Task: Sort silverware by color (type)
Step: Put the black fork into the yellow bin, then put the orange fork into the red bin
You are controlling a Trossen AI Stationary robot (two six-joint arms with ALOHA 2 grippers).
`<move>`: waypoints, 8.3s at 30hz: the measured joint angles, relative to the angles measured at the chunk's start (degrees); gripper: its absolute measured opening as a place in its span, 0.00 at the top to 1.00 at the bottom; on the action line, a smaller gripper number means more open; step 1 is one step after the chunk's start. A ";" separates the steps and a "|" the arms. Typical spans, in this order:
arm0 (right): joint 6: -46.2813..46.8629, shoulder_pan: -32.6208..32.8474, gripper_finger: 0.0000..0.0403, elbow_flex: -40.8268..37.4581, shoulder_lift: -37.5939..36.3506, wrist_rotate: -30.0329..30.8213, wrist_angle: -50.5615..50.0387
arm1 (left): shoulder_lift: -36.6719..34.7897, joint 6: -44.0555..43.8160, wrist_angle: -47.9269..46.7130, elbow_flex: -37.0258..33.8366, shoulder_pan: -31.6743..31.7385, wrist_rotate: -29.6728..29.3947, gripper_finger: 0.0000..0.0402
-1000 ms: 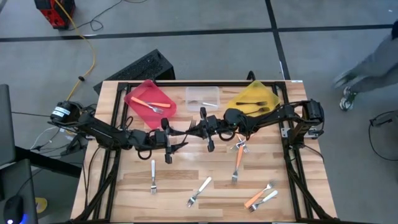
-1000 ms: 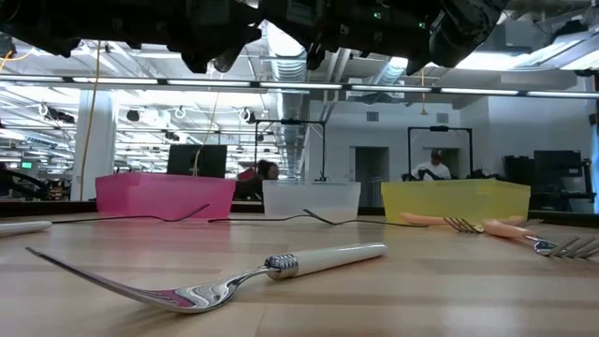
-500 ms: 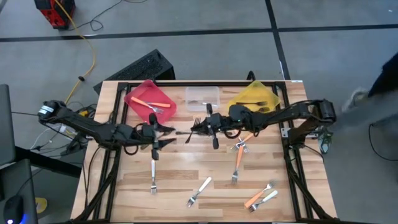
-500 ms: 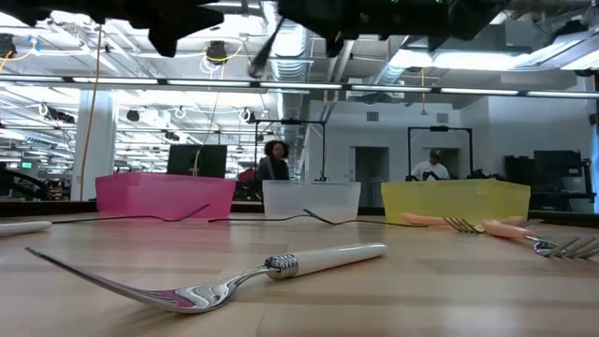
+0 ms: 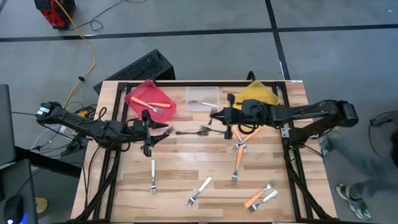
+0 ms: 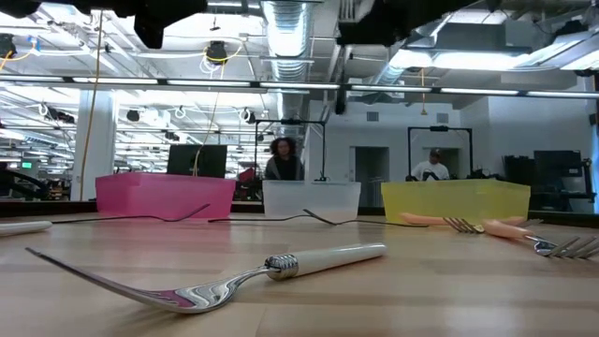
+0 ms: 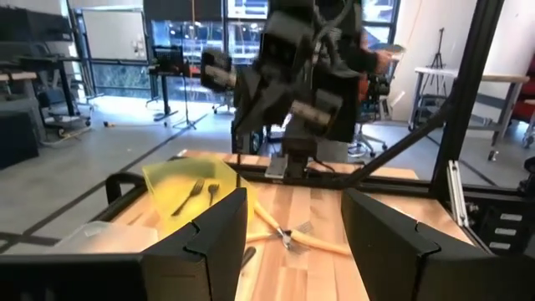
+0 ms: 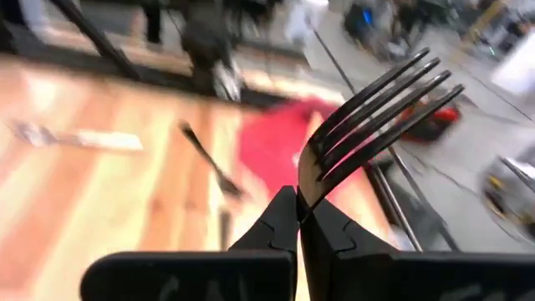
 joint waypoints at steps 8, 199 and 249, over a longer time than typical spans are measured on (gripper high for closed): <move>-5.57 0.44 0.94 0.00 -1.22 16.75 -13.78 | -3.94 -0.53 -6.66 0.00 0.00 -2.43 0.55; 19.64 -11.70 0.59 -43.87 -63.18 -26.78 6.75 | -42.44 -8.77 -18.79 -21.32 0.06 -11.15 0.55; 25.45 -11.63 0.59 -43.85 -63.20 -26.68 8.35 | -42.33 -11.08 -16.51 -23.56 0.07 -14.18 0.55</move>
